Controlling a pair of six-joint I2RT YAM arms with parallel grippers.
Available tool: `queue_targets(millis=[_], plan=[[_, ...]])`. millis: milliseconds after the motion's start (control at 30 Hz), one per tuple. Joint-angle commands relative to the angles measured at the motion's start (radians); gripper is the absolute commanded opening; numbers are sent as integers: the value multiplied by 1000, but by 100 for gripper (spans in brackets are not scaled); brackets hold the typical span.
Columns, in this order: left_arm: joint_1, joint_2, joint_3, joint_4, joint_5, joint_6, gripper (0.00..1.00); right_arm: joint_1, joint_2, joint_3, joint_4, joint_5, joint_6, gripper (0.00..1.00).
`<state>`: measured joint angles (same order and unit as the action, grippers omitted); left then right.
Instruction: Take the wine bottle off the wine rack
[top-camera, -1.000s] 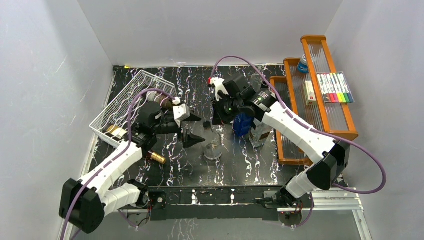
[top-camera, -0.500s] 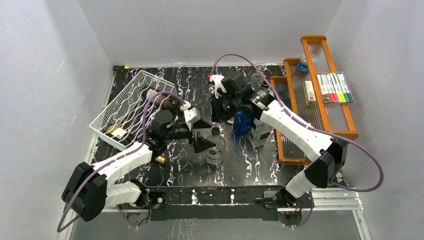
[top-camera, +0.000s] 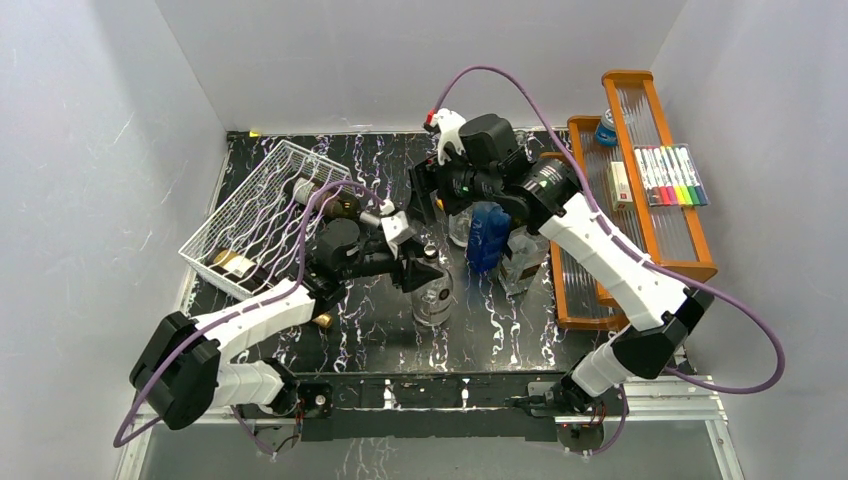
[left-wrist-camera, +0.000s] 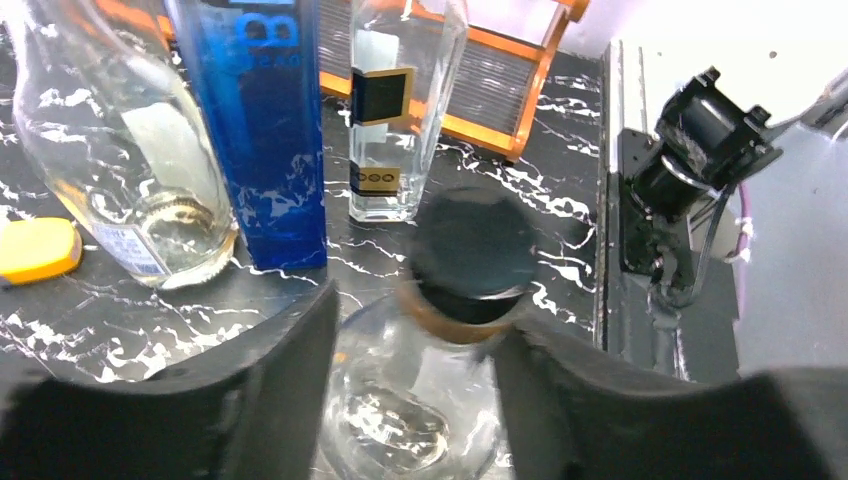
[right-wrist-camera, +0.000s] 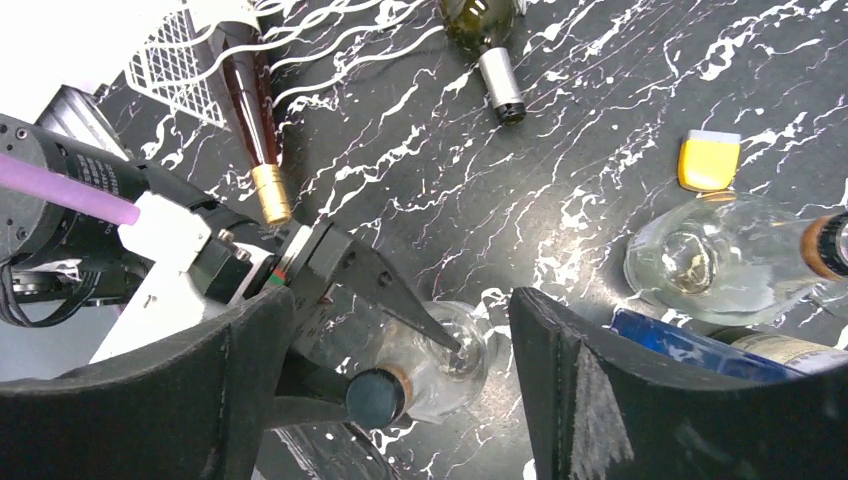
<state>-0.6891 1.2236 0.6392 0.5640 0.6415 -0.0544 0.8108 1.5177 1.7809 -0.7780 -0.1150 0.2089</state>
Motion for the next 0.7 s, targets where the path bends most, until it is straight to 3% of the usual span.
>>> queue_targets(millis=[0,133,267,667], plan=[[-30,15,60,85,-87,31,43,-4,-69,50,45,49,1,92],[-72,49,105,91,-105,66,18,-4,-103,52,69,112,8,96],[-118,103,166,121,-115,81,0,-4,-162,23,133,181,27,98],[-194,264,293,219,-126,114,0,-5,-284,-59,215,248,33,98]])
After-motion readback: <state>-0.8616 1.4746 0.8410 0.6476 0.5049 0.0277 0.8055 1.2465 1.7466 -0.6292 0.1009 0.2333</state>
